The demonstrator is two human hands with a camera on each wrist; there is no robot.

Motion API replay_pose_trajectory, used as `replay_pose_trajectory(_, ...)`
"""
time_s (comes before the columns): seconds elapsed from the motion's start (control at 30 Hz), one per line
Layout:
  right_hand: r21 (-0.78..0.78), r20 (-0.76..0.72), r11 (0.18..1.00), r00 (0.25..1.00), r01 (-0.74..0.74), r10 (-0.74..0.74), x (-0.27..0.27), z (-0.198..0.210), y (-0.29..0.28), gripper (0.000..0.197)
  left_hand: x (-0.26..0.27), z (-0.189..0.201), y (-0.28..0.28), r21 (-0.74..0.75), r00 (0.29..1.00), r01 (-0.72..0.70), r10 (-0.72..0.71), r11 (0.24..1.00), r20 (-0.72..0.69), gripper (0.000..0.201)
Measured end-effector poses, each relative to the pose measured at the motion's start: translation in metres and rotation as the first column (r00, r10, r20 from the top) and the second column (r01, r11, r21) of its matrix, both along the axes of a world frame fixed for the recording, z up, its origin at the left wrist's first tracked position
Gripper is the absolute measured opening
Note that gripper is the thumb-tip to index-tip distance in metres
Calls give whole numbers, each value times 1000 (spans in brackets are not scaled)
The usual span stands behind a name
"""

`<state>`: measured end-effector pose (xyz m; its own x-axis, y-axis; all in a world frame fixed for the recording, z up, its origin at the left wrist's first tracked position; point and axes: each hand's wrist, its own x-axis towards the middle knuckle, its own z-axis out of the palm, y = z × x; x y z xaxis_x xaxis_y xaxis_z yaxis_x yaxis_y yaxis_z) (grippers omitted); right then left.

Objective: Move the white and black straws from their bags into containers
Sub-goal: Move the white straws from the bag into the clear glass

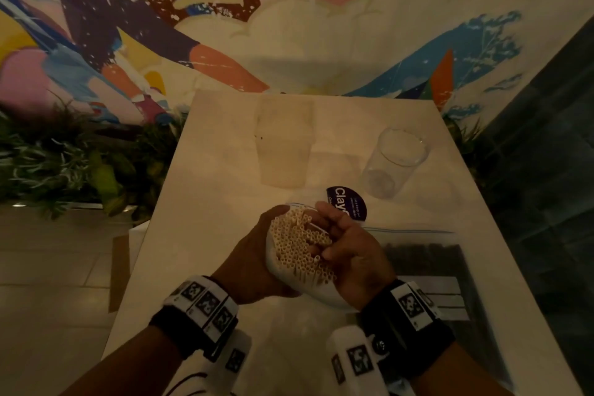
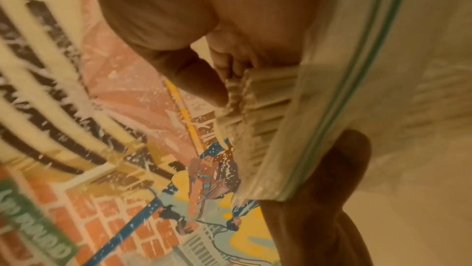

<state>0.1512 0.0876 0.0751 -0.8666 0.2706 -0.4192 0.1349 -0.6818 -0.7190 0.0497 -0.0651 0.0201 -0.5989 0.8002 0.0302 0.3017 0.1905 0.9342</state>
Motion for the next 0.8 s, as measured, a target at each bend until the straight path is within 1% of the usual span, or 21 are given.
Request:
replay_pose_trajectory(0.03,-39,19,999,1000,-3,4,0,-2,0,76,1,0,1,-4,1000,-4,4,1000,-8,119)
replay_pose_trajectory(0.07,-42,42,999,999,0,2,-1,-4,-1,75,3,1,1,-9,1000,-18,18,1000,-8,116)
replay_pose_trajectory(0.17,19,86,1000,996,15,-16,-4,-6,-3,77,5,1,1,33,998,-65,64,997,19,94)
replay_pose_trajectory(0.27,17,76,999,997,30,-32,-5,-5,-5,73,5,3,-1,95,993,-110,106,989,50,75)
replay_pose_trajectory(0.33,42,45,999,999,7,-9,-4,-2,-5,71,5,8,-3,141,990,-125,115,982,77,69)
replay_pose_trajectory(0.43,136,-8,989,998,-55,56,-2,0,-1,75,1,6,-6,174,979,-174,152,969,133,56)
replay_pose_trajectory(0.53,284,-13,954,995,-96,104,-1,-6,7,80,-4,-4,-11,145,969,-221,200,964,148,39)
replay_pose_trajectory(0.6,380,8,917,992,-118,124,1,-12,10,82,-5,-9,-13,129,962,-242,221,962,162,37)
replay_pose_trajectory(0.63,403,22,905,990,-134,137,4,-16,13,85,-6,-10,-13,123,959,-251,229,960,166,38)
replay_pose_trajectory(0.8,419,71,882,976,-218,207,16,-22,26,90,-8,-13,-13,133,956,-257,232,957,181,41)
